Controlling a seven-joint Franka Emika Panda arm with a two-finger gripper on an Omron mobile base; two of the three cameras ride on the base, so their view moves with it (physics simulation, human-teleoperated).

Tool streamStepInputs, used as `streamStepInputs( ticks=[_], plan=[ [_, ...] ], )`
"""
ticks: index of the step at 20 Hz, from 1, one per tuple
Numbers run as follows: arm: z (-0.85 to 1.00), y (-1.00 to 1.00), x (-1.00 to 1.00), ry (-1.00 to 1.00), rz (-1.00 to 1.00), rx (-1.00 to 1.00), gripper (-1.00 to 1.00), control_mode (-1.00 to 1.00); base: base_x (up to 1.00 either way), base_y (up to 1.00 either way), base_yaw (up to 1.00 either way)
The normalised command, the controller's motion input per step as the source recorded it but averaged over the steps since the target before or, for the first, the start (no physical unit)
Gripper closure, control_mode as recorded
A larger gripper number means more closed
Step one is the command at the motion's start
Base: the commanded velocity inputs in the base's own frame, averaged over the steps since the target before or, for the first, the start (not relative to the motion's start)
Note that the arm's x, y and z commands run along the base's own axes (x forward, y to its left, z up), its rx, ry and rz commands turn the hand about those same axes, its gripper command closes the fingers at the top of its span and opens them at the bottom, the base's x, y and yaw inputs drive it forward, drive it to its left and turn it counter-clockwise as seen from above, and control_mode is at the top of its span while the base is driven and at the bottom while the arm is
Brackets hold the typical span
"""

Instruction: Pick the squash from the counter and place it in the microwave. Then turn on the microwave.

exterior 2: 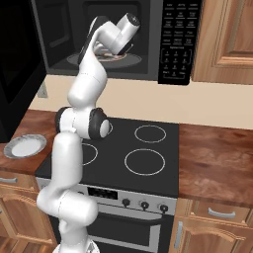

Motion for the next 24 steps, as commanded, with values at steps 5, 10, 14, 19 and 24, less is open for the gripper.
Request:
streamStepInputs(
  ticks=[5, 10, 14, 19, 24],
  plan=[
    [0.03, 0.00, 0.00, 0.01, 0.00, 0.00, -1.00, -1.00, 0.00, 0.00, 0.00],
    [0.07, 0.00, 0.00, 0.00, 0.00, 0.00, -1.00, -1.00, 0.00, 0.00, 0.00],
    [0.07, 0.00, 0.00, 0.00, 0.00, 0.00, -1.00, -1.00, 0.00, 0.00, 0.00],
    [0.05, 0.00, -0.04, 0.00, 0.00, 0.00, -1.00, -1.00, 0.00, 0.00, 0.00],
    [0.03, -0.04, -0.07, 0.00, 0.00, 0.00, -1.00, -1.00, 0.00, 0.00, 0.00]
  ],
)
